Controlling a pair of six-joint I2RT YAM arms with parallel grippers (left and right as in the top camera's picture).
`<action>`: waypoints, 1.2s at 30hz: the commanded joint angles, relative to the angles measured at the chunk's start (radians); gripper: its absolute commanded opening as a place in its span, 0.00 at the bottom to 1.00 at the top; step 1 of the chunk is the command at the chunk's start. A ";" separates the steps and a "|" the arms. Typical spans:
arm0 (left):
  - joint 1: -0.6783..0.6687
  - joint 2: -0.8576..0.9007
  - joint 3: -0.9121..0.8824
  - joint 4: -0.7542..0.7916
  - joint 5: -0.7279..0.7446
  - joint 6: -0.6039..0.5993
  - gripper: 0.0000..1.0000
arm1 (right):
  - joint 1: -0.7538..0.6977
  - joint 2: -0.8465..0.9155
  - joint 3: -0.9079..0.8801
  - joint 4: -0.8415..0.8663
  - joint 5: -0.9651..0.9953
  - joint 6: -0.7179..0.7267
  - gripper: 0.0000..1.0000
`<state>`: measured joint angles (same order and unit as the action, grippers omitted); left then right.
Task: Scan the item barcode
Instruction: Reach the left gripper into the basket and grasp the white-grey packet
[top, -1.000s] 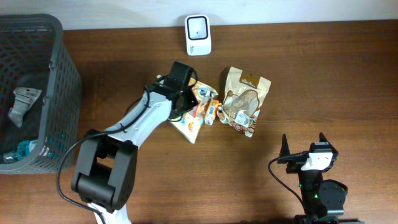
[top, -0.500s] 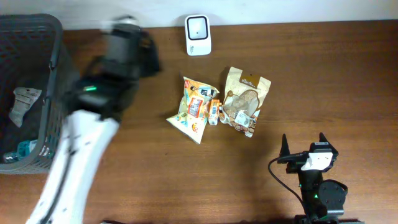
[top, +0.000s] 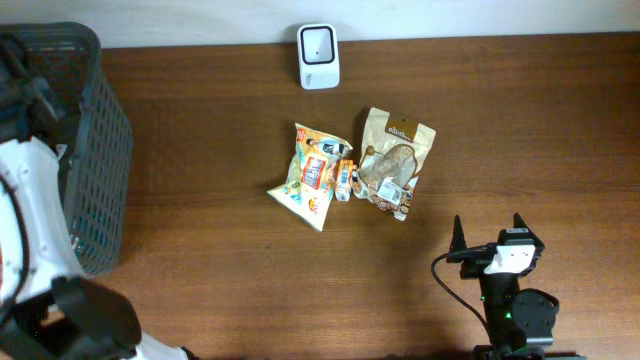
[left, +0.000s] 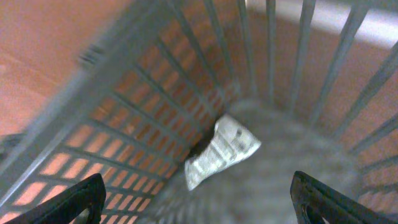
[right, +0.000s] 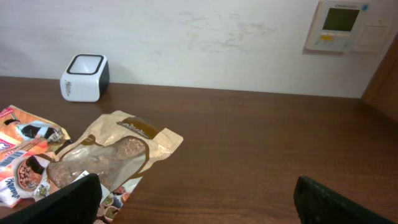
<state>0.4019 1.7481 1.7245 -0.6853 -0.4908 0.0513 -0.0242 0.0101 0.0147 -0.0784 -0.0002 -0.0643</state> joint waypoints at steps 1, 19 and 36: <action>0.021 0.114 0.008 0.004 -0.042 0.159 0.91 | 0.005 -0.006 -0.009 -0.003 0.005 -0.007 0.98; 0.087 0.451 0.008 0.132 0.088 0.460 0.80 | 0.005 -0.006 -0.009 -0.003 0.005 -0.007 0.98; 0.197 0.463 -0.104 0.283 0.297 0.511 0.75 | 0.005 -0.006 -0.009 -0.003 0.005 -0.007 0.98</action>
<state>0.5980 2.1998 1.6672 -0.4370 -0.2153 0.5423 -0.0242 0.0101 0.0147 -0.0784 0.0002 -0.0647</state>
